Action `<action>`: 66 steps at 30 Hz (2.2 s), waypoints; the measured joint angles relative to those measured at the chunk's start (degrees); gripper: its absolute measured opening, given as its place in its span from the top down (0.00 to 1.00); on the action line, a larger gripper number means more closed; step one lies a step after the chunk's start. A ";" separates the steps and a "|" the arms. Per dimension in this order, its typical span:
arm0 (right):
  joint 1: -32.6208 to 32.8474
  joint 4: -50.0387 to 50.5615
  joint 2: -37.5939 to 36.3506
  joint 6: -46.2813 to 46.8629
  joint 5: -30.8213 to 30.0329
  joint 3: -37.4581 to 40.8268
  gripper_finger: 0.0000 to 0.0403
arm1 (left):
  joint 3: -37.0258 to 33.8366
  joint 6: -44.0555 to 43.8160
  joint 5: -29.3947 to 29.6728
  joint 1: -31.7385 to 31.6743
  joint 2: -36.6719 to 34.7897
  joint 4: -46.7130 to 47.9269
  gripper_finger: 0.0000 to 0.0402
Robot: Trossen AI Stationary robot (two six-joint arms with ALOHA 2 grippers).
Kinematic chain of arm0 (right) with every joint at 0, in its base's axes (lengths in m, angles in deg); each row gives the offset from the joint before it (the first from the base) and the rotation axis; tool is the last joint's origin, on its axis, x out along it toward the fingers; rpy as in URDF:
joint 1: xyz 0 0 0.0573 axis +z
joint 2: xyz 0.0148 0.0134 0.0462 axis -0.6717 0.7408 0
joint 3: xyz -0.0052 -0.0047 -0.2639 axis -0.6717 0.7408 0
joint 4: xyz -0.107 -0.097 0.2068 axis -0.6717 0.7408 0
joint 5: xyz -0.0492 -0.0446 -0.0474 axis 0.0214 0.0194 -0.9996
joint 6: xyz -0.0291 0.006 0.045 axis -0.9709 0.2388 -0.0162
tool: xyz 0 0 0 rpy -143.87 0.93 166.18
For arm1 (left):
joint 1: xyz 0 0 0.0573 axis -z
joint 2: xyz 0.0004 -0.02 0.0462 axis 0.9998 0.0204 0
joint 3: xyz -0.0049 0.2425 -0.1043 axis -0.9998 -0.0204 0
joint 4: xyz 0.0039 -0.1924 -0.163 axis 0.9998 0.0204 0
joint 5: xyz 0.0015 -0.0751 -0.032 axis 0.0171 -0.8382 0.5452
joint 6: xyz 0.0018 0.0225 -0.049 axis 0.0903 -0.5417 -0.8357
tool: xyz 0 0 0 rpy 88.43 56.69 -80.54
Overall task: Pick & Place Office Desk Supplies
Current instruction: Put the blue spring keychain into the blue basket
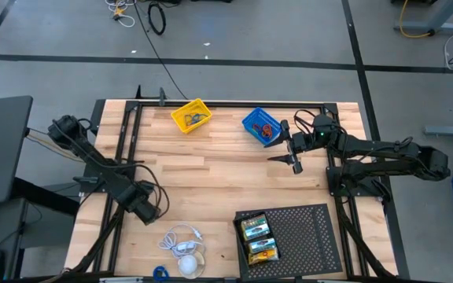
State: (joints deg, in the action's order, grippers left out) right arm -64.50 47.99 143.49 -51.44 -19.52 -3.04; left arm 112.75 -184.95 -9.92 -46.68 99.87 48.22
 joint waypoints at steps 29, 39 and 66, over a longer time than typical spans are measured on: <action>-0.01 -1.24 0.00 1.25 -0.76 0.00 0.48 | -6.35 1.47 -2.98 -0.26 -0.22 1.74 0.50; 0.00 -1.24 0.00 1.25 -0.74 0.00 0.48 | -6.14 2.36 1.71 -0.18 -0.20 -3.07 0.93; 0.63 -0.13 4.15 -7.53 -15.33 -0.02 0.48 | 8.51 85.91 35.49 -36.99 -0.02 -45.89 0.99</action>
State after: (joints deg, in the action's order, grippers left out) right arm -63.87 47.86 147.65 -58.97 -34.85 -3.07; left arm 121.26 -99.04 25.57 -83.67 99.85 2.33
